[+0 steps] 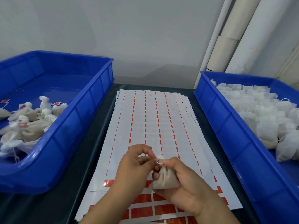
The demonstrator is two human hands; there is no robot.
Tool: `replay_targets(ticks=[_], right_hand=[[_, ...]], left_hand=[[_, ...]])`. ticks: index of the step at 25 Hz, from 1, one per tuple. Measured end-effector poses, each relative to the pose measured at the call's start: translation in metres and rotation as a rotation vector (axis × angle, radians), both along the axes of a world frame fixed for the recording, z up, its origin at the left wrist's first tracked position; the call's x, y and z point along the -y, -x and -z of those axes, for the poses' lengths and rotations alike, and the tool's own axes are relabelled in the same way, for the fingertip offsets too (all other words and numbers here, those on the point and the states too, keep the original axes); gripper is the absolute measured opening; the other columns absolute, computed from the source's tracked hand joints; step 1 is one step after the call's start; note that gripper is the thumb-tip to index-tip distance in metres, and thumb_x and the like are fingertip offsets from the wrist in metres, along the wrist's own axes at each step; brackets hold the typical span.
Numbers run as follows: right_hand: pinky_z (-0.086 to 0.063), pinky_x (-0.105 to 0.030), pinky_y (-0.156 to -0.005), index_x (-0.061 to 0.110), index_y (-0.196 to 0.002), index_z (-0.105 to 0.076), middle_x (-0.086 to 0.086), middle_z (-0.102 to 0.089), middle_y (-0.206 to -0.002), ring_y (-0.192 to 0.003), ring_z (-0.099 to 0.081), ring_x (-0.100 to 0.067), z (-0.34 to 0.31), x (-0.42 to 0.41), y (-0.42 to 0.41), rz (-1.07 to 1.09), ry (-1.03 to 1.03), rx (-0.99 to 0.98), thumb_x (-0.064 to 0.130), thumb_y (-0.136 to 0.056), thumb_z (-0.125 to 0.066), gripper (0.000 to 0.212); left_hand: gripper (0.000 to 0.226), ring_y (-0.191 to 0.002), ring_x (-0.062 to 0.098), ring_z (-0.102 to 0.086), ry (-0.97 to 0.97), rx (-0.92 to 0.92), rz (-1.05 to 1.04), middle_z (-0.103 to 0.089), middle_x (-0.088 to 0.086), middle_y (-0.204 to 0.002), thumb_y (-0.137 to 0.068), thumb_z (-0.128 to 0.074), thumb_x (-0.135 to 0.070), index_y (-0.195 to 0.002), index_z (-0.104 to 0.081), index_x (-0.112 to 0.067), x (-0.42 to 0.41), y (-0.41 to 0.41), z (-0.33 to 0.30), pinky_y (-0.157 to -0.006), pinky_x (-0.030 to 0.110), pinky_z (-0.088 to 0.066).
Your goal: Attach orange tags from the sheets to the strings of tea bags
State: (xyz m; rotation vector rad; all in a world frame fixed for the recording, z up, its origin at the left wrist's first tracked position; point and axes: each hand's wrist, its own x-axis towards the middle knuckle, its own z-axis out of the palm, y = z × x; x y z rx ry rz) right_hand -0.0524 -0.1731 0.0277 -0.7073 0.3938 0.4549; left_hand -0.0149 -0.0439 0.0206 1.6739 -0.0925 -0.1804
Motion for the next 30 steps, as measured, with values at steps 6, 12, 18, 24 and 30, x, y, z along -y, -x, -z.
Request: replay_targets(ticks=[6, 12, 18, 24, 30], right_hand=[[-0.053, -0.038, -0.069, 0.004, -0.079, -0.075, -0.013, -0.063, -0.076, -0.07, -0.06, -0.021, -0.001, 0.004, 0.0, 0.057, 0.211, 0.059, 0.018, -0.063, -0.071, 0.022], [-0.053, -0.029, -0.065, 0.012, -0.07, -0.075, -0.006, -0.061, -0.07, -0.067, -0.058, -0.016, -0.001, 0.005, 0.004, 0.042, 0.471, 0.093, 0.019, -0.086, -0.063, 0.021], [-0.053, -0.025, -0.066, 0.019, -0.086, -0.074, -0.006, -0.07, -0.078, -0.067, -0.068, -0.014, -0.001, 0.015, 0.008, 0.029, 0.563, 0.119, 0.022, -0.062, -0.075, 0.024], [-0.056, -0.04, -0.084, 0.034, -0.092, -0.073, 0.0, -0.072, -0.097, -0.093, -0.069, -0.025, -0.008, 0.032, 0.014, -0.081, 0.681, 0.184, 0.019, -0.073, -0.07, 0.024], [-0.053, -0.034, -0.081, 0.015, -0.079, -0.076, -0.008, -0.067, -0.069, -0.072, -0.065, -0.019, -0.019, 0.042, 0.017, -0.022, 0.463, 0.342, 0.025, -0.077, -0.057, 0.022]], left_hand=[[0.03, -0.094, -0.013, -0.049, -0.354, 0.365, 0.064, -0.049, -0.035, -0.107, -0.077, -0.072, -0.019, -0.072, -0.061, -0.046, -0.004, 0.01, -0.003, -0.071, 0.003, -0.043], [0.021, -0.092, -0.016, -0.045, -0.589, 0.413, 0.134, -0.045, -0.038, -0.091, -0.082, -0.064, -0.041, -0.067, -0.051, -0.048, -0.014, 0.004, -0.009, -0.073, 0.001, -0.035], [0.015, -0.073, -0.011, -0.052, -0.696, 0.456, 0.095, -0.048, -0.034, -0.073, -0.087, -0.056, -0.037, -0.08, -0.049, -0.048, -0.027, -0.011, -0.019, -0.058, 0.001, -0.035], [0.014, -0.073, -0.009, -0.051, -0.649, 0.511, 0.002, -0.047, -0.033, -0.074, -0.088, -0.057, -0.031, -0.085, -0.052, -0.044, -0.019, -0.027, -0.035, -0.063, 0.002, -0.033], [0.007, -0.075, -0.007, -0.053, -0.589, 0.658, 0.115, -0.046, -0.032, -0.072, -0.09, -0.057, -0.031, -0.091, -0.063, -0.034, 0.015, -0.015, -0.047, -0.064, 0.005, -0.04]])
